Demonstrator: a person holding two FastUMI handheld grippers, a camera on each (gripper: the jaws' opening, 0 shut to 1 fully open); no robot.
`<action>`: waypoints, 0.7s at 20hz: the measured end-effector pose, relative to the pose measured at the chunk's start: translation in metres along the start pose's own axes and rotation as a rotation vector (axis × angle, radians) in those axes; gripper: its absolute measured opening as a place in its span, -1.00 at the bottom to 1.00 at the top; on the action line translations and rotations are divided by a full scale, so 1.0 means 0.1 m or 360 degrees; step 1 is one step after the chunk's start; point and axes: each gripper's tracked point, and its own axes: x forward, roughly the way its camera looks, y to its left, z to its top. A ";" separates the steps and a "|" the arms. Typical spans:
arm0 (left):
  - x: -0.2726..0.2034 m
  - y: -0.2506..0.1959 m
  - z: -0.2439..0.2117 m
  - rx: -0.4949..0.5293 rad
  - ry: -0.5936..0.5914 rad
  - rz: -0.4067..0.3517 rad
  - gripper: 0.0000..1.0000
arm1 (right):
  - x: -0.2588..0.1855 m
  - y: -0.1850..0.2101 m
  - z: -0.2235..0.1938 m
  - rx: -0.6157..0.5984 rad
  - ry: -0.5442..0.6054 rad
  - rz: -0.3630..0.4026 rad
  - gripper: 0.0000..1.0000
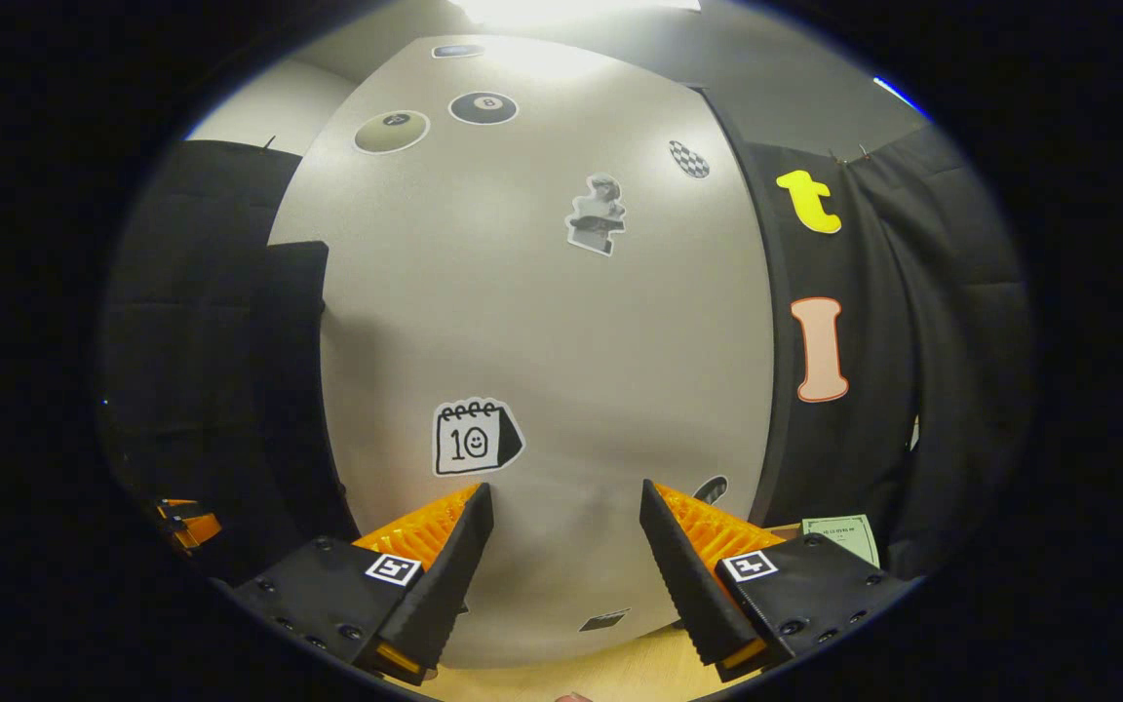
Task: Open the cabinet door with the right hand, grasp the bottle in the cabinet with the left hand and place it on the coaster, then close the cabinet door with the right hand.
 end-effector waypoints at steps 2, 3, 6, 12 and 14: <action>-0.03 0.09 -0.01 -0.0008 0.0007 0.0020 0.60 | 0.11 0.03 -0.01 0.0025 -0.0017 -0.0026 0.93; -0.07 0.13 -0.01 -0.0014 0.0010 0.0027 0.60 | 0.20 0.03 0.00 0.0038 -0.0026 -0.0033 0.93; -0.08 0.19 -0.03 -0.0016 0.0017 0.0043 0.56 | 0.41 0.05 0.00 0.0066 -0.0038 -0.0048 0.93; -0.09 0.28 -0.03 -0.0014 0.0032 0.0067 0.56 | 0.43 0.08 -0.02 0.0091 -0.0042 -0.0093 0.93; -0.14 0.32 -0.02 -0.0012 0.0017 0.0081 0.56 | 0.41 0.09 -0.01 0.0047 -0.0059 -0.0121 0.92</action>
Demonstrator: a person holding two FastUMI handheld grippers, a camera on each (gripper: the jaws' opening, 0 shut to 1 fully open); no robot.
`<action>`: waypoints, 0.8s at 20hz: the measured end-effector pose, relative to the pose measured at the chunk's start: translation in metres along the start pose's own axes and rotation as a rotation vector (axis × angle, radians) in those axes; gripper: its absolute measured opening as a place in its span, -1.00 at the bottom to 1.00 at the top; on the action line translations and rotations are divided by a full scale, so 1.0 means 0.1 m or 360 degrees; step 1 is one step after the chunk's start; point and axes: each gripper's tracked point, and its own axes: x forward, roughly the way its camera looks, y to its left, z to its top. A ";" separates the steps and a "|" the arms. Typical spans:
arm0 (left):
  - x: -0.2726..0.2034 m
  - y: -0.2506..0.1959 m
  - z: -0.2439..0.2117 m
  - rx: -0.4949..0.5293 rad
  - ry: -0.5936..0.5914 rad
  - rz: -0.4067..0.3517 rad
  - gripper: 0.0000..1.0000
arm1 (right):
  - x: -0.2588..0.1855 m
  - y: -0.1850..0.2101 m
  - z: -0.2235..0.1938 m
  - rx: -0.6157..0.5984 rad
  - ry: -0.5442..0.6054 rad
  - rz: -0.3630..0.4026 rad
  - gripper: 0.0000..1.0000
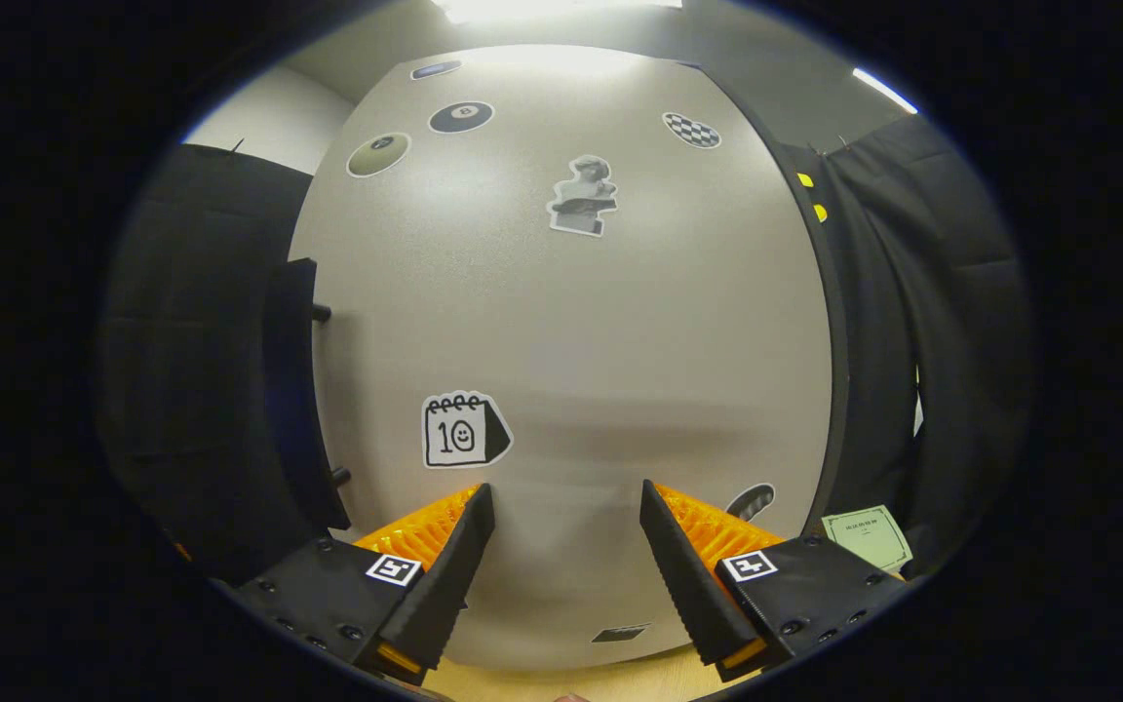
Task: Open the cabinet door with the right hand, grasp the bottle in the cabinet with the left hand and place it on the coaster, then close the cabinet door with the right hand.
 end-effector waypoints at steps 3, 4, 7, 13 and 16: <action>-0.03 0.01 0.03 -0.0002 -0.0014 -0.0009 0.56 | -0.04 0.03 0.00 -0.0068 -0.0016 -0.0041 0.92; -0.04 0.02 0.04 -0.0007 -0.0017 -0.0013 0.56 | -0.05 0.04 0.01 -0.0091 -0.0017 -0.0058 0.92; -0.07 0.03 0.13 -0.0011 -0.0028 -0.0014 0.56 | -0.08 0.08 0.04 -0.0118 -0.0012 -0.0087 0.92; -0.11 -0.33 0.37 -0.0012 -0.0088 -0.0071 0.56 | -0.49 0.16 0.12 -0.0090 -0.0041 0.0033 0.92; -0.12 -0.71 0.47 0.0023 -0.0121 -0.0103 0.56 | -0.90 -0.02 0.13 -0.0081 -0.0034 0.0086 0.94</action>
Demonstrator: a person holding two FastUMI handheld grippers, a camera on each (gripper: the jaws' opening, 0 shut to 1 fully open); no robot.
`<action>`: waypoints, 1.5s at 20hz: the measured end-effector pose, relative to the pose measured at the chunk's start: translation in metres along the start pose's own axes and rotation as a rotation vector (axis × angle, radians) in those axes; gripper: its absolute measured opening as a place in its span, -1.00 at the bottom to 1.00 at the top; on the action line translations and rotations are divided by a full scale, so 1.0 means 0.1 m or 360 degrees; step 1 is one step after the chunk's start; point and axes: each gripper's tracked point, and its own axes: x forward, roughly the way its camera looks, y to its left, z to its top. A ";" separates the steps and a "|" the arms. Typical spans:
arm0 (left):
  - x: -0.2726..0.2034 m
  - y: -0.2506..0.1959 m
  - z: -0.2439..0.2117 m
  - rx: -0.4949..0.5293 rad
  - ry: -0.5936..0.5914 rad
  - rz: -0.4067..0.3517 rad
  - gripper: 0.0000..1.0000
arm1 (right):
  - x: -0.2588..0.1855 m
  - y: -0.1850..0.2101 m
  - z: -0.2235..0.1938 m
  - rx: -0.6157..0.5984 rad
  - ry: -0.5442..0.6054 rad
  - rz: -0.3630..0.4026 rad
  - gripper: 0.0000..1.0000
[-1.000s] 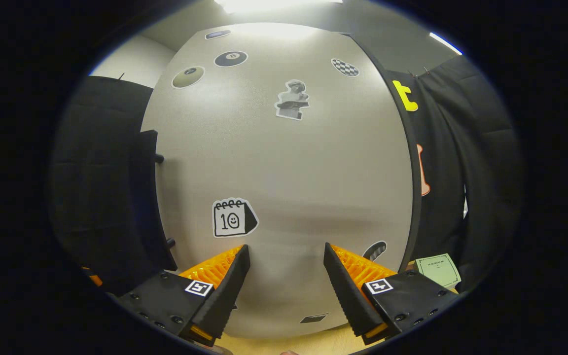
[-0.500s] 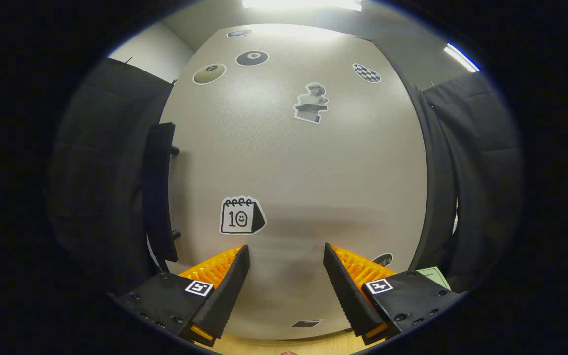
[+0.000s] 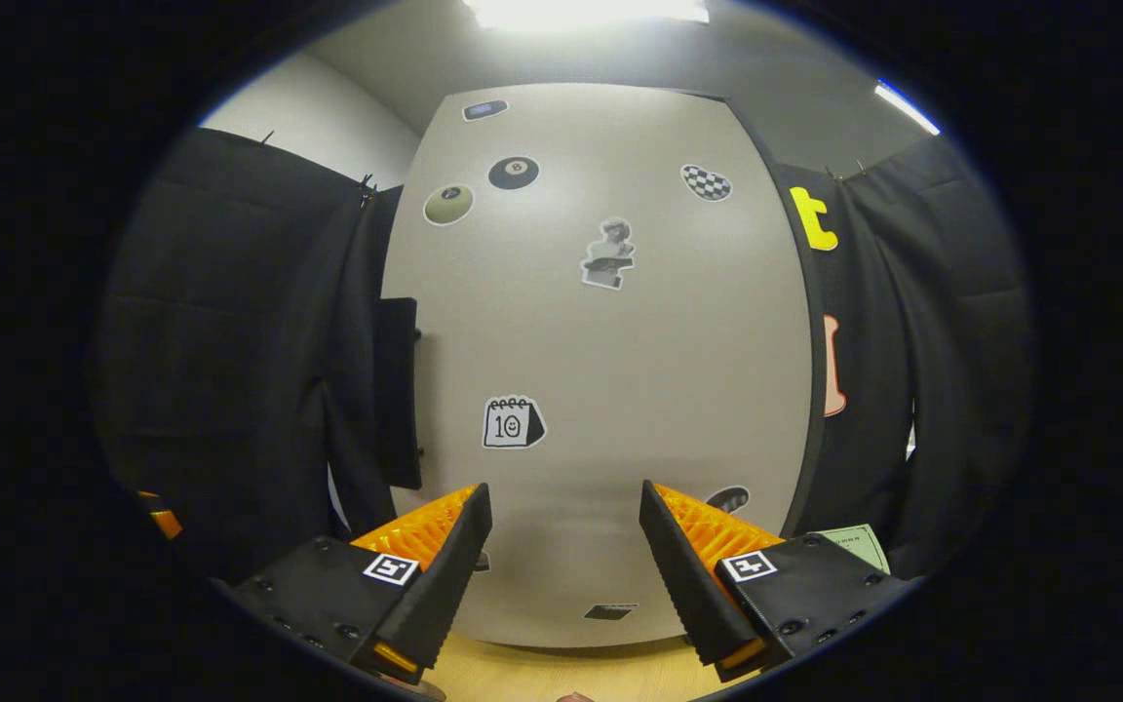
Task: Open the cabinet door with the right hand, grasp the bottle in the cabinet with the left hand and place it on the coaster, then close the cabinet door with the right hand.
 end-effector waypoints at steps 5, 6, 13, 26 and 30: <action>0.01 -0.83 0.22 0.0015 -0.0043 -0.0140 0.56 | -0.70 -0.67 0.09 -0.0009 -0.0022 -0.0063 0.96; 0.00 -0.99 0.27 0.0024 -0.0052 -0.0167 0.60 | -0.83 -0.82 0.12 -0.0005 -0.0030 -0.0083 0.96; -0.22 -2.04 0.57 0.0051 -0.0115 -0.0330 0.56 | -1.71 -1.76 0.11 -0.0019 -0.0043 -0.0196 0.96; -0.93 -2.63 0.79 0.0174 -0.0185 -0.0331 0.56 | -2.58 -2.31 -0.01 -0.0007 -0.0051 -0.0210 0.94; -0.93 -2.45 0.91 0.0181 -0.0219 -0.0315 0.56 | -2.64 -2.15 0.14 0.0011 -0.0099 -0.0204 0.94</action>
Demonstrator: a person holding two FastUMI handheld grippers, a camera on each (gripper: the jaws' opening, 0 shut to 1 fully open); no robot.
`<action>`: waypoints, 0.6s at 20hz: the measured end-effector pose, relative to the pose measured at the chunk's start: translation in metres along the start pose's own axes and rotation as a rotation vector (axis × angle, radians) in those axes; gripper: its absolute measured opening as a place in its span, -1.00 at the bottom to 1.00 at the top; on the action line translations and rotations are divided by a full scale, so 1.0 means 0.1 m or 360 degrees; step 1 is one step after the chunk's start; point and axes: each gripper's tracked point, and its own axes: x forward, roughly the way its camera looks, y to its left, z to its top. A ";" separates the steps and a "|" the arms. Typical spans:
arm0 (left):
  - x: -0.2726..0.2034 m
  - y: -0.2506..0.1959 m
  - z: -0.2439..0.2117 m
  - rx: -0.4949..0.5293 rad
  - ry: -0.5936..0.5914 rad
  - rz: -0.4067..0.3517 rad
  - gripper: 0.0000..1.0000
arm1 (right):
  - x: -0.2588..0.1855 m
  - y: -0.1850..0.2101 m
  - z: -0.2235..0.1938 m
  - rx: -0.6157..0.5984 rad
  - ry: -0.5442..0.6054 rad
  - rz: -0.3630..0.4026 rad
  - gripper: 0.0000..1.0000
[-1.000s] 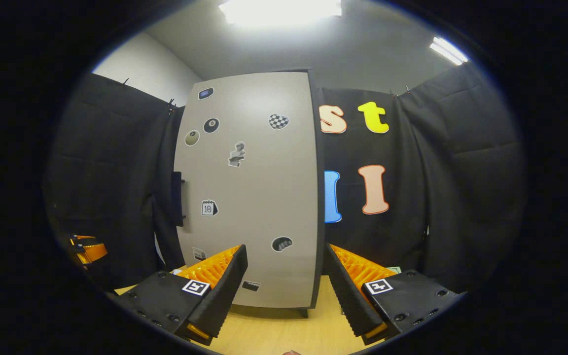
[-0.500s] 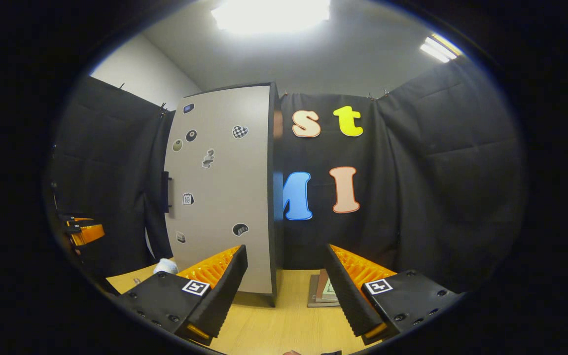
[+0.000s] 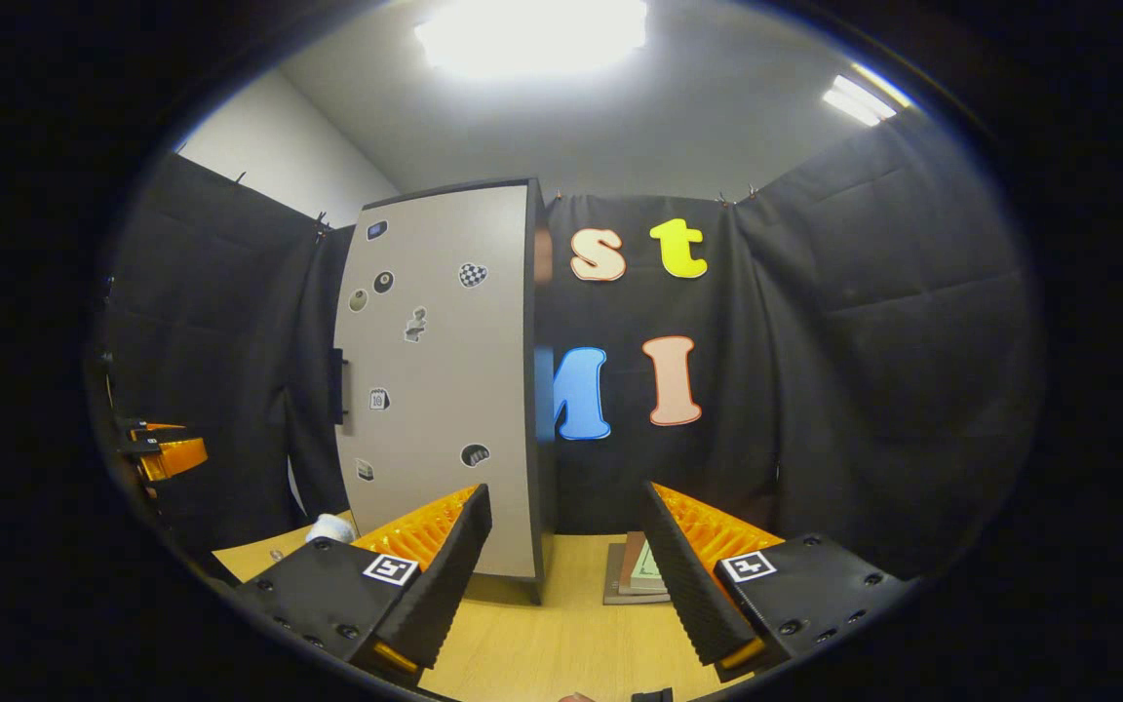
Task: Open the cabinet door with the right hand, grasp the bottle in the cabinet with the left hand and place it on the coaster, then close the cabinet door with the right hand.
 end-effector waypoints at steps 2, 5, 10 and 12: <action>-0.03 0.13 0.00 -0.0019 0.0002 0.0013 0.60 | -0.01 0.07 0.05 -0.0016 -0.0023 -0.0023 0.94; -0.02 0.30 -0.03 0.0006 0.0018 0.0027 0.56 | -0.05 0.19 0.08 -0.0010 -0.0040 -0.0037 0.94; -0.08 0.45 0.00 0.0022 0.0003 0.0033 0.56 | -0.11 0.31 0.05 -0.0016 -0.0012 -0.0056 0.94; -0.11 0.47 -0.01 0.0012 0.0003 0.0025 0.56 | -0.13 0.35 0.05 -0.0035 -0.0010 -0.0063 0.94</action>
